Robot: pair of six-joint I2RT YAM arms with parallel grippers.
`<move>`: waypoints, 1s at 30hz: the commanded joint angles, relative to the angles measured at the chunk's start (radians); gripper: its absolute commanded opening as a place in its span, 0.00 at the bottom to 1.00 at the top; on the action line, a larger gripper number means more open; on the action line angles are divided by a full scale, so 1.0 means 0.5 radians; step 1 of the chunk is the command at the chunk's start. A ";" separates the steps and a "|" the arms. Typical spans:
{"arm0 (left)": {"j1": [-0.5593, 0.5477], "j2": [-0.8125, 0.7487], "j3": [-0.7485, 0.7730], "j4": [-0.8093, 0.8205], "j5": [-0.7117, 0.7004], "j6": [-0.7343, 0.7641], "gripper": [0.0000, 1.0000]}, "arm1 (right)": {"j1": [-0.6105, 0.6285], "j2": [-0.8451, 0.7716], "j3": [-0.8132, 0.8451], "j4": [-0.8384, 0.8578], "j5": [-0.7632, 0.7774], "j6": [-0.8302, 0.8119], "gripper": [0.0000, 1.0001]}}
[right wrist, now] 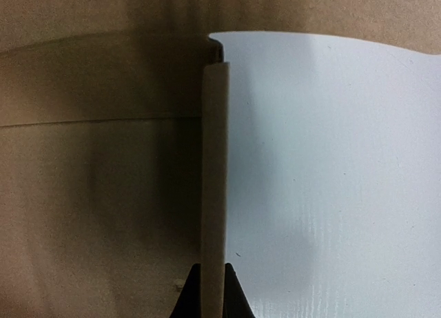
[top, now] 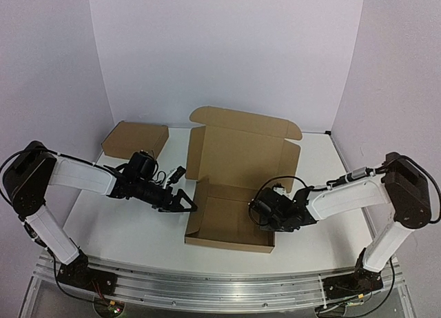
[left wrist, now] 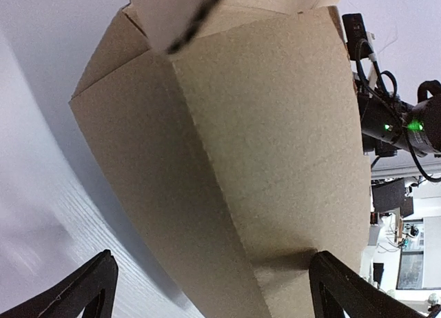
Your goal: Fold the paper box
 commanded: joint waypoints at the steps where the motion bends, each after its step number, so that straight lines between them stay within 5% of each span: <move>1: -0.032 -0.002 0.128 -0.046 -0.158 -0.029 1.00 | 0.049 0.125 0.219 -0.092 0.018 0.089 0.00; 17: -0.100 0.110 0.228 -0.424 -1.009 0.137 0.77 | 0.237 0.338 0.614 -0.318 0.083 0.162 0.00; 25: -0.168 0.234 0.267 -0.520 -1.273 0.328 0.53 | 0.310 0.408 0.716 -0.356 0.082 0.128 0.00; 30: -0.203 0.299 0.370 -0.662 -1.431 0.368 0.22 | 0.360 0.418 0.804 -0.461 0.110 0.125 0.00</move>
